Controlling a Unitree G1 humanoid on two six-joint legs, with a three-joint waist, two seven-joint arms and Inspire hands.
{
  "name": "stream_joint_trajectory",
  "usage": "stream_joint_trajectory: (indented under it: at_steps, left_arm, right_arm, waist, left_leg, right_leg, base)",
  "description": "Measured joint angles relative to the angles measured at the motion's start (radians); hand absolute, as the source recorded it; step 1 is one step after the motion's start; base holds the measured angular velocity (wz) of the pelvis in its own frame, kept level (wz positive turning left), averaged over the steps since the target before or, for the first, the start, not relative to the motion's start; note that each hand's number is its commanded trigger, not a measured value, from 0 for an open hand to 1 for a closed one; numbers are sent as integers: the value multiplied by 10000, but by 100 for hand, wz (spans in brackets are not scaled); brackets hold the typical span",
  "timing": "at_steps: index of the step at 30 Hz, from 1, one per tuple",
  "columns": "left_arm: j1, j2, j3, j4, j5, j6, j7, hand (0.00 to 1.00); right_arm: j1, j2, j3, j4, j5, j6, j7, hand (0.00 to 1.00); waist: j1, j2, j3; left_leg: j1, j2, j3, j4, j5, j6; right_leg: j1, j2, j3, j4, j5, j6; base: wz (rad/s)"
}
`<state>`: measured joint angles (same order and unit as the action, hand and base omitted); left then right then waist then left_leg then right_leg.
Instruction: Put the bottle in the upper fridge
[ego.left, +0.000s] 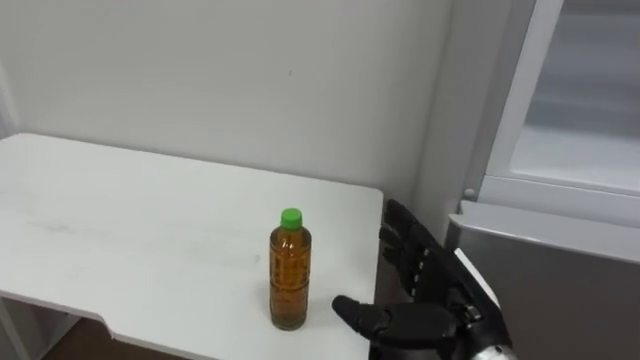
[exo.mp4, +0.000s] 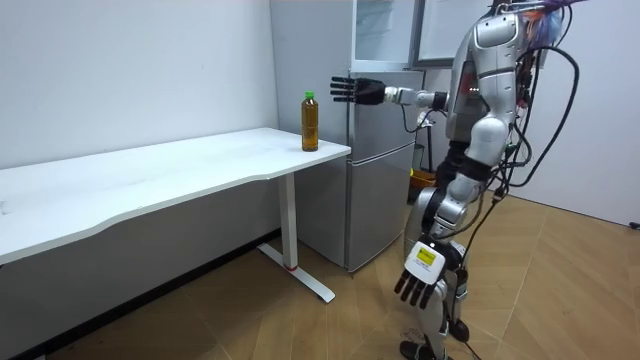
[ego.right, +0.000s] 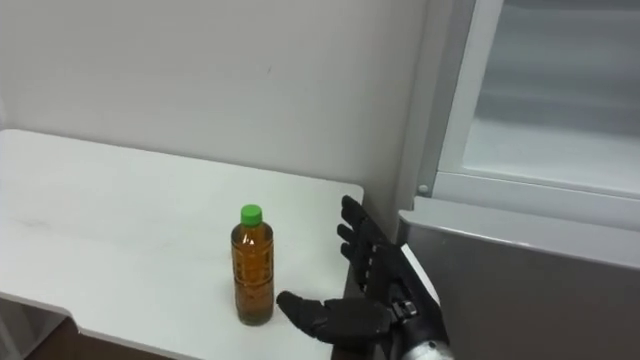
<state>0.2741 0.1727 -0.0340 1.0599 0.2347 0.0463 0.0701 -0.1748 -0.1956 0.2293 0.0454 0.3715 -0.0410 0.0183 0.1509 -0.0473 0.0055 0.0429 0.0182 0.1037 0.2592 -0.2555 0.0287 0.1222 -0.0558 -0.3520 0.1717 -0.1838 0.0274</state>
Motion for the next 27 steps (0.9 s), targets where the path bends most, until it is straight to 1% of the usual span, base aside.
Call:
stream_joint_trajectory:
  at_steps: [1, 4, 8, 10, 12, 13, 16, 20, 22, 27]
  left_arm:
    - [-17, -2, 5, -18, 5, -5, 12, 0]
    - [-85, -5, 32, -13, 18, -4, 51, 0]
    - [-143, -35, 122, -13, 32, 9, 56, 0]
    - [-154, -80, 110, -16, 37, 78, 64, 0]
    - [-136, -43, 110, -122, 37, 210, 163, 0]
    - [-129, -36, 109, -213, 37, 251, 216, 0]
    - [-145, -50, 108, -414, 151, 366, 290, 0]
    - [-166, -45, 105, -580, 150, 368, 321, 0]
    - [-279, -19, 103, -578, 147, 373, 321, 0]
    - [-302, -1, -101, -565, 126, 405, 263, 0]
  right_arm:
    - [-94, 3, 101, 218, -258, -23, -160, 0]
    - [-311, 23, 149, 668, -399, -27, -461, 0]
    - [-916, 17, 142, 1234, -410, -30, -979, 0]
    - [-1217, 15, 174, 1460, -409, -50, -1118, 0]
    - [-1287, 6, 299, 1506, -310, -50, -1324, 0]
    - [-1286, 6, 349, 1510, -272, -49, -1374, 0]
    - [-1291, 4, 369, 1578, -269, -49, -1418, 0]
    - [-1617, 3, 572, 2031, -197, -58, -1732, 0]
    - [-1917, 6, 647, 2630, -206, -87, -1891, 0]
    - [-2032, 32, 782, 3193, -97, -88, -2141, 0]
  waist:
    - [173, 7, 5]
    - [404, 5, 12]
    - [530, -5, 40]
    - [548, 22, 66]
    - [594, -50, 71]
    - [650, -98, 91]
    - [776, -173, 79]
    - [933, -209, 91]
    - [1006, -257, 133]
    - [1063, -272, 155]
  left_leg:
    - [-40, 2, -8, -27, 9, -4]
    - [-231, -22, -145, -60, 46, -10]
    - [-486, -95, -288, -38, 173, 4]
    - [-621, -136, -308, -42, 226, 18]
    - [-766, -169, -373, -154, 307, 26]
    - [-794, -176, -395, -220, 338, 24]
    - [-872, -193, -551, -255, 372, 8]
    - [-863, -188, -590, -302, 392, -14]
    - [-866, -182, -646, -307, 396, -21]
    - [-882, -210, -796, -300, 397, -23]
  right_leg:
    - [-33, 0, -37, 0, 2, -4]
    - [-175, -8, -108, 1, 4, -7]
    - [-401, -58, -234, 1, 10, -16]
    - [-551, -90, -241, 0, 11, -18]
    - [-711, -116, -326, -5, 12, -20]
    - [-746, -117, -345, -27, 12, -20]
    - [-796, -112, -356, -29, 12, -20]
    - [-797, -103, -460, -44, 12, -20]
    - [-766, -97, -578, -53, 12, -20]
    - [-711, -107, -701, -52, 12, -20]
  base:
    - [6]
    - [10]
    - [12]
    - [6]
    - [9]
    - [9]
    - [12]
    - [2]
    - [9]
    - [10]
